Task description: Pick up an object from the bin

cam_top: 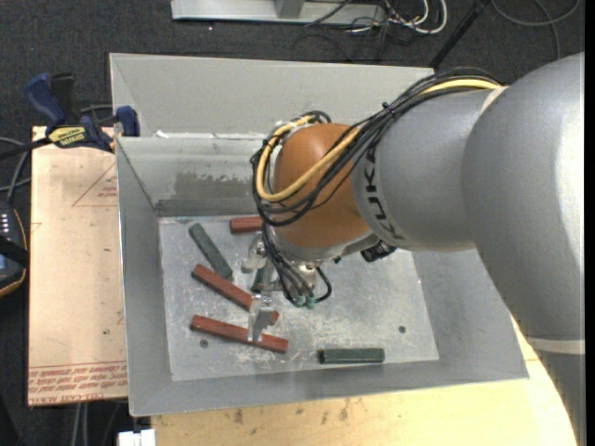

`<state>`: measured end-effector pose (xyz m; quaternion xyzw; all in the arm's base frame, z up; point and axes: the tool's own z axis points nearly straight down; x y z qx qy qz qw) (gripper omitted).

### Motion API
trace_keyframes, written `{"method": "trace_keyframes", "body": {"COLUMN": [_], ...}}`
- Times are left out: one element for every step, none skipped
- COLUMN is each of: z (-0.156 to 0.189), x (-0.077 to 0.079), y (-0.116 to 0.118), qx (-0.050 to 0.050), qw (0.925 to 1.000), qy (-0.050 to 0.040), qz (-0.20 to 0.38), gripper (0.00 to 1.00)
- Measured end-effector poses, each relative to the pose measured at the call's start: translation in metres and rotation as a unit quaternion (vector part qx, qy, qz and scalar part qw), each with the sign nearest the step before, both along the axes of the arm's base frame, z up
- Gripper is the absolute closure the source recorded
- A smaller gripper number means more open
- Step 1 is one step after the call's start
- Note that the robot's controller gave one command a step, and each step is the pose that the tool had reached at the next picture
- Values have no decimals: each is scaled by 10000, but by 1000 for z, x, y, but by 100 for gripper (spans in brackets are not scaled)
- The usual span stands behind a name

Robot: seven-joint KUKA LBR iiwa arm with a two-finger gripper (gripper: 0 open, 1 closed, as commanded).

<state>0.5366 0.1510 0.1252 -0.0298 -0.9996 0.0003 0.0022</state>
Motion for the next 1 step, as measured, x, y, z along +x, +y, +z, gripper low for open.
{"method": "trace_keyframes", "body": {"z": [-1], "x": [-17], "y": [14], "qx": [5], "qw": [9973], "qy": [-22], "qz": [-740], "gripper": [0]}}
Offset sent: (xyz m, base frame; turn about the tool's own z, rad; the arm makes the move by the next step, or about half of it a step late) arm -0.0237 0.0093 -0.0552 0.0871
